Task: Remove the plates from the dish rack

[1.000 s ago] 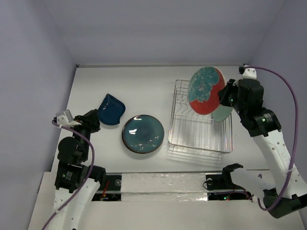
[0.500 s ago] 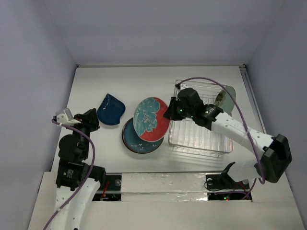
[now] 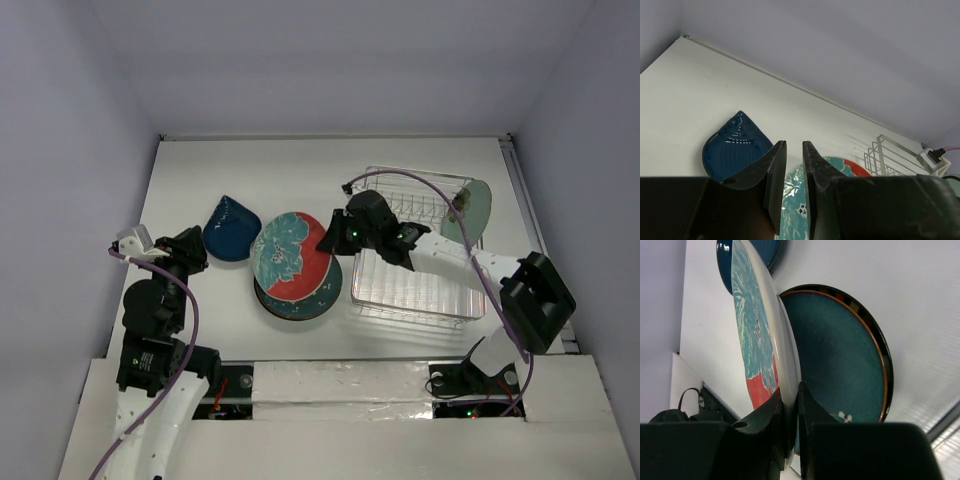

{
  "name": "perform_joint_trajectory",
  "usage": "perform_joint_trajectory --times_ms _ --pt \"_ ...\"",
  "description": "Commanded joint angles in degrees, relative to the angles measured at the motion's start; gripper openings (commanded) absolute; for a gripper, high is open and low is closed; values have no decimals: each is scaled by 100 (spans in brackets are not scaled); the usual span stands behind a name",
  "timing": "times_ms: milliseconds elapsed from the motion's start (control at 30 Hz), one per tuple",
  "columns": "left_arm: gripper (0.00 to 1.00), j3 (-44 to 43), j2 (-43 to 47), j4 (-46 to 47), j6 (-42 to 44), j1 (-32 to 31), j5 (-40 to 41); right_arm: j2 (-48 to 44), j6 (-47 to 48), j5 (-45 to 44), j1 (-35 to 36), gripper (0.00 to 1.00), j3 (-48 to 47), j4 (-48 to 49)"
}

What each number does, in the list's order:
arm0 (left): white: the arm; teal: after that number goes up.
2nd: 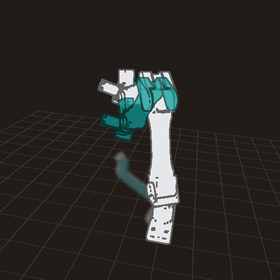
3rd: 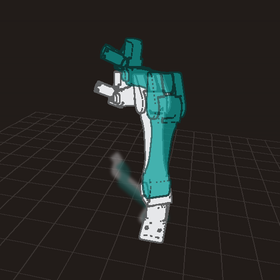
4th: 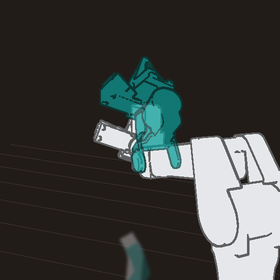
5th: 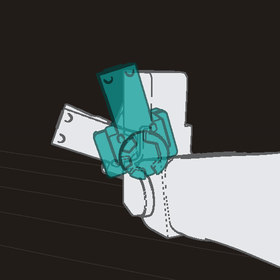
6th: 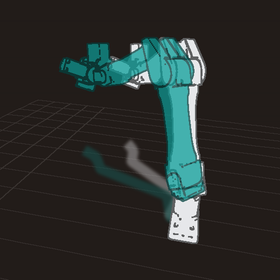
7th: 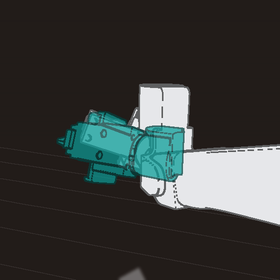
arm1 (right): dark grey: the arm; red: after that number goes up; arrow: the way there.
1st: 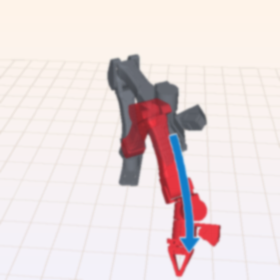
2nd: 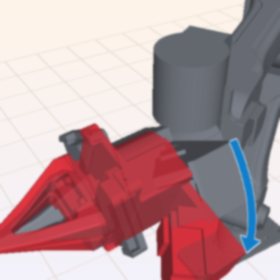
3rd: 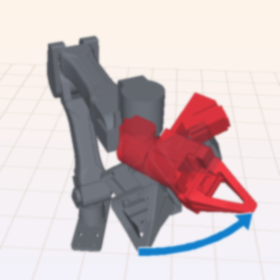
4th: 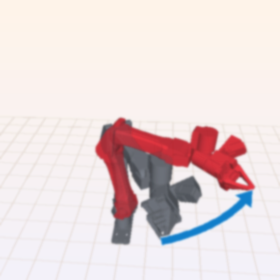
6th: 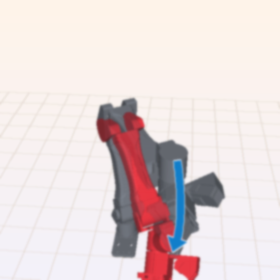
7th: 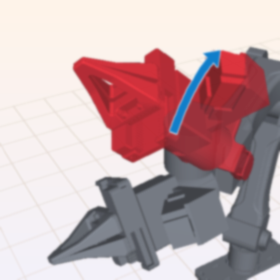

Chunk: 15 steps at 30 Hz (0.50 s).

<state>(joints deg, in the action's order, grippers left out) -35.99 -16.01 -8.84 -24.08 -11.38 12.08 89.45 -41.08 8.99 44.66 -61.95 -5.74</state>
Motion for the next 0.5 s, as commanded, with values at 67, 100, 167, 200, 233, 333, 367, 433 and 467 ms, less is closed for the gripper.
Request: perform_joint_trajectory --times_ms 67,100,167,200,233,333,367,433,467 --pt "17 57 -25 295 70 39 -21 46 -410 585 25 0 69 1391" --pt "17 57 -25 295 78 39 -21 46 -401 603 25 0 113 1382" --pt "18 66 -25 286 70 39 -21 55 -392 630 25 0 183 1382" --pt "18 57 -25 304 70 39 -21 81 -392 630 25 0 245 1365" --pt "18 57 -25 295 70 100 -21 73 -366 569 25 0 254 1321" --pt "18 57 -42 322 78 153 -21 73 -252 324 25 7 280 1058" --pt "18 65 -43 322 78 153 -21 90 -217 235 77 10 254 796" --pt "18 66 -43 322 78 153 -21 134 -68 138 77 23 202 592" --pt "18 74 -34 322 78 153 -21 143 -6 -10 138 27 175 261"
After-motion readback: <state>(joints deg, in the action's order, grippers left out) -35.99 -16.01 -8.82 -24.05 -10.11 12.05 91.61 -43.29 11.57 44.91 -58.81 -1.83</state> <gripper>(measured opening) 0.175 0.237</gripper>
